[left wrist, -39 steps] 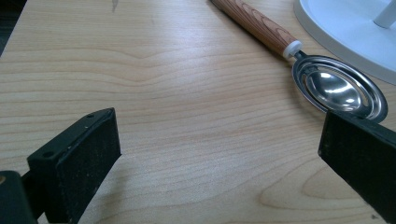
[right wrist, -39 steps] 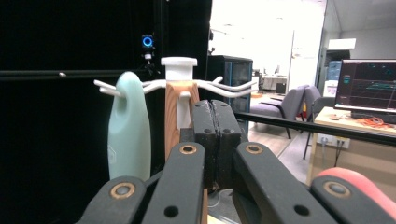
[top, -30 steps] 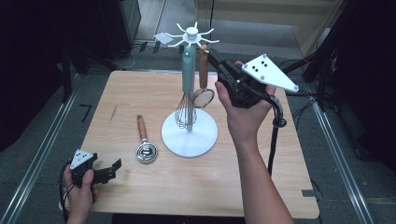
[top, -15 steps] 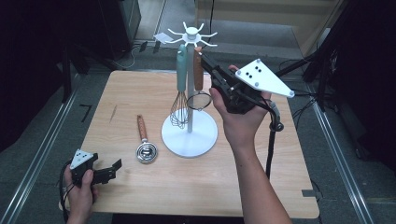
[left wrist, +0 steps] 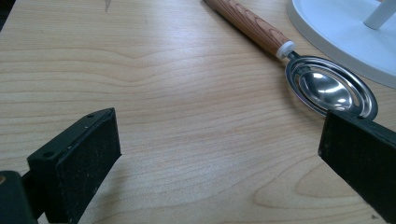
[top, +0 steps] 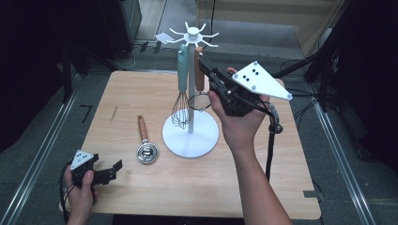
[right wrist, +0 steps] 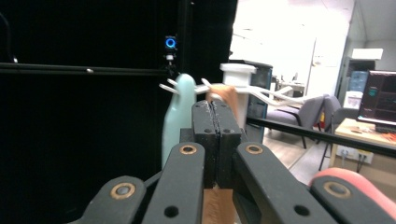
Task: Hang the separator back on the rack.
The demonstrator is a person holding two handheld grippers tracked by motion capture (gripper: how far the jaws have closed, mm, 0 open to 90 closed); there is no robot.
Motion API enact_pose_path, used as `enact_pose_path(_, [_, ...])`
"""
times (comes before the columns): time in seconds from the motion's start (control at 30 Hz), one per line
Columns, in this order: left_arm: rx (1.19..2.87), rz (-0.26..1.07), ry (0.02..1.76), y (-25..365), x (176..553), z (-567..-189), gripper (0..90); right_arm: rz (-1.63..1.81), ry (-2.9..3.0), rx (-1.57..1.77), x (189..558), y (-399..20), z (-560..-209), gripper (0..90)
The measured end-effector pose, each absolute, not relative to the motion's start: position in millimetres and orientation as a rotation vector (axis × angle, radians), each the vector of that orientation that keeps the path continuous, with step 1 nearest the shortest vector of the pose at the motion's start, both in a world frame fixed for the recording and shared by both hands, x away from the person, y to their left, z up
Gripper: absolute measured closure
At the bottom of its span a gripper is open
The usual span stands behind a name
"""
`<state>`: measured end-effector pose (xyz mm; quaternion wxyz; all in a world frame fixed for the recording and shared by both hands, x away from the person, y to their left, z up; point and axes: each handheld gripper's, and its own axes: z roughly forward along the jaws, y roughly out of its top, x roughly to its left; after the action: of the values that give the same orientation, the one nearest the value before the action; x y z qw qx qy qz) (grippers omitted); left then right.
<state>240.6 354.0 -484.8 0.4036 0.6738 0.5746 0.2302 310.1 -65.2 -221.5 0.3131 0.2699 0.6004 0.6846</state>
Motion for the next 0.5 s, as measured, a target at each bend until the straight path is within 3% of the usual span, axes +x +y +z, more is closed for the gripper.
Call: enact_pose_path(0.5, [1.702, 0.574, 1.447, 353.7, 240.7, -484.9, 0.0, 1.849, 1.564, 0.707, 308.8, -62.8, -214.6, 90.0])
